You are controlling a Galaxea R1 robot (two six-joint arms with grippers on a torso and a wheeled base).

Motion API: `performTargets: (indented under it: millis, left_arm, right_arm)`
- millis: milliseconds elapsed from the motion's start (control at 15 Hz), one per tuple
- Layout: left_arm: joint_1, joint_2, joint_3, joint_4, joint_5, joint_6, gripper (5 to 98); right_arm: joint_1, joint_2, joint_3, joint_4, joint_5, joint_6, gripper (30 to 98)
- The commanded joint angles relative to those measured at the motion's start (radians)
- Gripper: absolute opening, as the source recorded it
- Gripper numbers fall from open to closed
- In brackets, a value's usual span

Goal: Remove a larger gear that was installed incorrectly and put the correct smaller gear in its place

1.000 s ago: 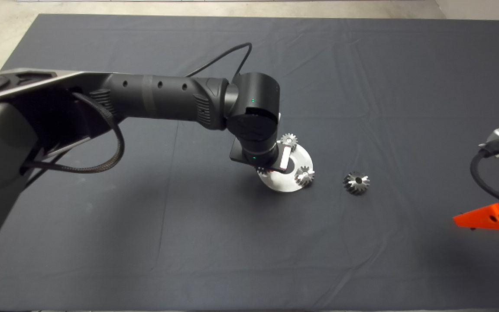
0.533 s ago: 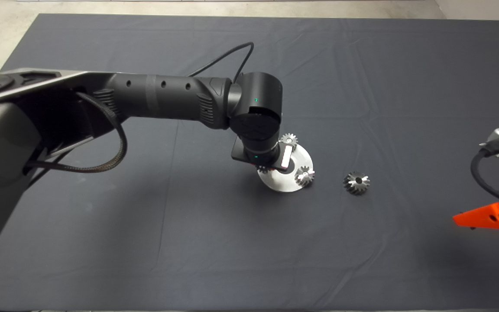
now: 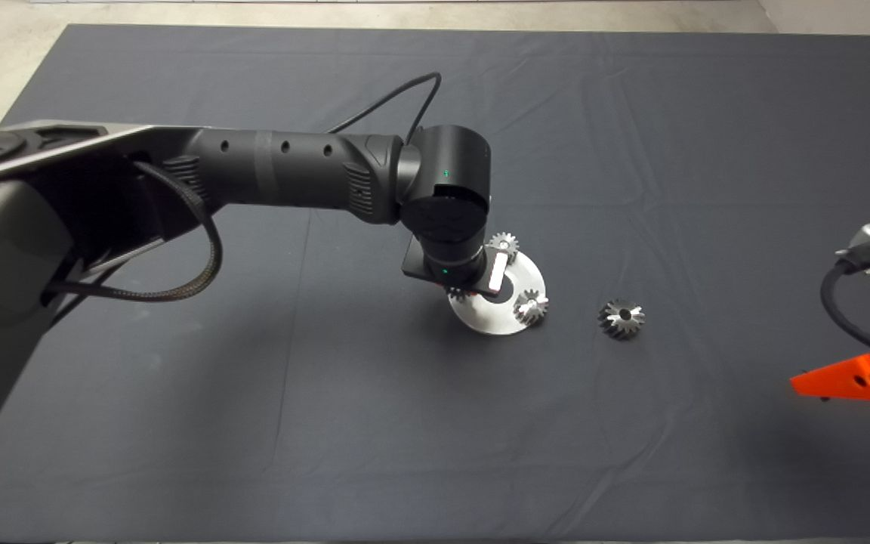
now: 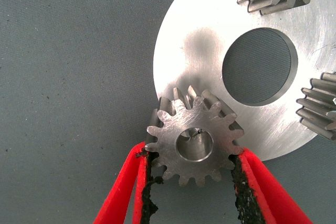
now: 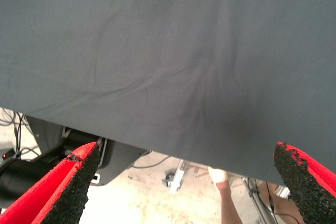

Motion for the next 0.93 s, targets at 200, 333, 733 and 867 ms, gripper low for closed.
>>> performTargets:
  millis: [200, 333, 733, 867]
  left_arm:
    - [-0.003, 0.007, 0.016, 0.01, 0.003, -0.007, 33.8]
    - [-0.005, 0.01, 0.018, 0.009, 0.0, -0.009, 33.8]
    - [-0.005, -0.012, 0.05, 0.006, 0.004, -0.013, 33.8]
    - [-0.005, -0.018, 0.048, 0.006, 0.006, -0.011, 33.8]
  right_arm:
    - [0.018, -0.003, 0.004, 0.031, -0.023, 0.002, 87.8]
    - [0.018, -0.003, 0.004, 0.031, -0.023, 0.002, 87.7]
    - [0.018, -0.003, 0.004, 0.031, -0.023, 0.002, 87.7]
    - [0.018, -0.003, 0.005, 0.031, -0.023, 0.002, 87.7]
